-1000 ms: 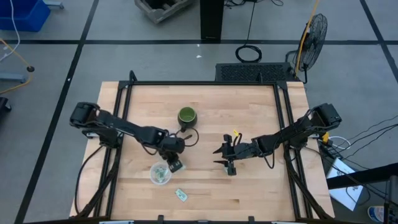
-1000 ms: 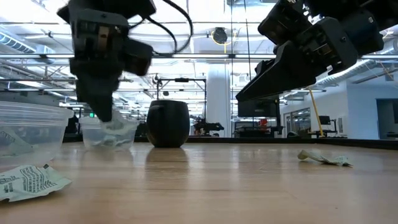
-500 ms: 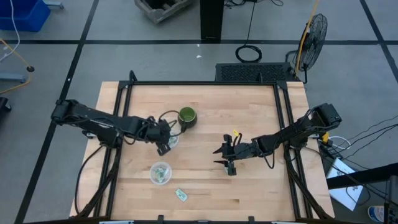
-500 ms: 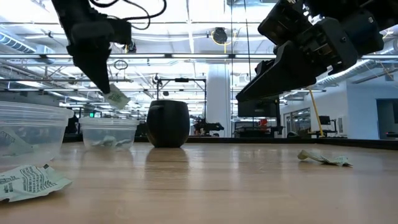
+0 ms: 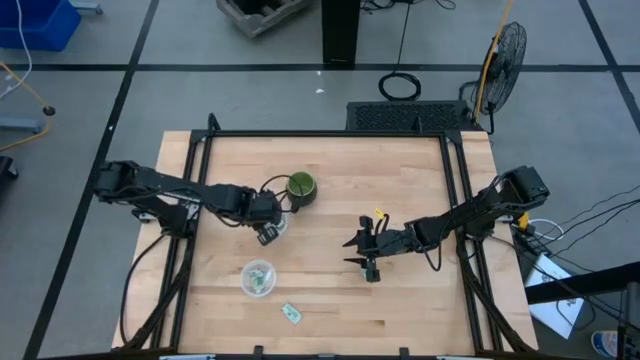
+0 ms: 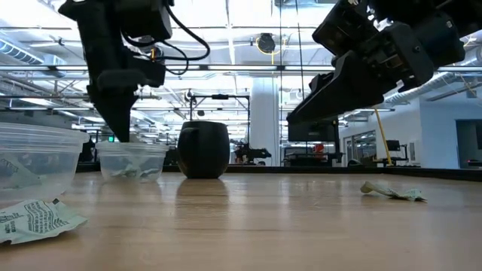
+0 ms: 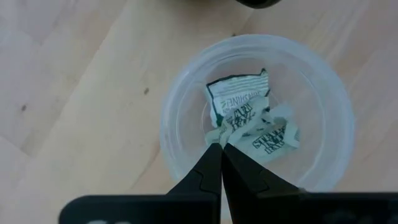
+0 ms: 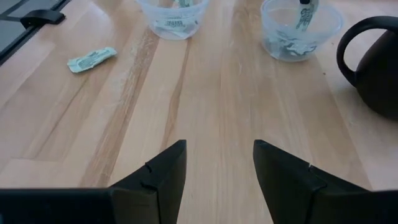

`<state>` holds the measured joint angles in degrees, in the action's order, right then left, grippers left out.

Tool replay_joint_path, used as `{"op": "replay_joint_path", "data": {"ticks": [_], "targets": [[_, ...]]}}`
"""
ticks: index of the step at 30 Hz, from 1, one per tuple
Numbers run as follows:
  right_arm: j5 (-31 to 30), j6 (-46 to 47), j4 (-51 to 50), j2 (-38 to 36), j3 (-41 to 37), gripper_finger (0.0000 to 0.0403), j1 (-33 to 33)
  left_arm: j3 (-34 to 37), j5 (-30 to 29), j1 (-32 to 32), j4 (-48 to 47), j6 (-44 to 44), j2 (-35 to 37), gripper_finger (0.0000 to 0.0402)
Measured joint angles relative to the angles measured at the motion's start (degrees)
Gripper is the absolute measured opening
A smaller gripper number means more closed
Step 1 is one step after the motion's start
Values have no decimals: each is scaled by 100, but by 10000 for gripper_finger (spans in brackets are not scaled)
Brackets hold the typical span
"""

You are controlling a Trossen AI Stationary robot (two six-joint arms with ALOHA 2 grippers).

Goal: Pick and place Stevia / Truvia into bins
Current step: Put the green stevia packet into the top transparent container, then put the green stevia packet into the bottom transparent container

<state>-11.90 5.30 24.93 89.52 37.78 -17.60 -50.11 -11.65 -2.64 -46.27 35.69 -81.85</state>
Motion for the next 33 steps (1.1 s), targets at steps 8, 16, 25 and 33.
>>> {"op": "replay_joint_path", "data": {"ticks": [8,16,25,33], "targets": [[2,-2,-302,0,0,180,0,0,-164,1,189,-439,-34,34],[-7,-2,-768,0,-2,180,-135,0,-191,1,566,-848,-36,93],[24,798,-1620,-259,0,180,-626,-226,38,-2,667,-970,16,102],[22,1504,-1952,-223,-176,180,-1177,-677,58,-8,1074,-1364,16,102]]}}
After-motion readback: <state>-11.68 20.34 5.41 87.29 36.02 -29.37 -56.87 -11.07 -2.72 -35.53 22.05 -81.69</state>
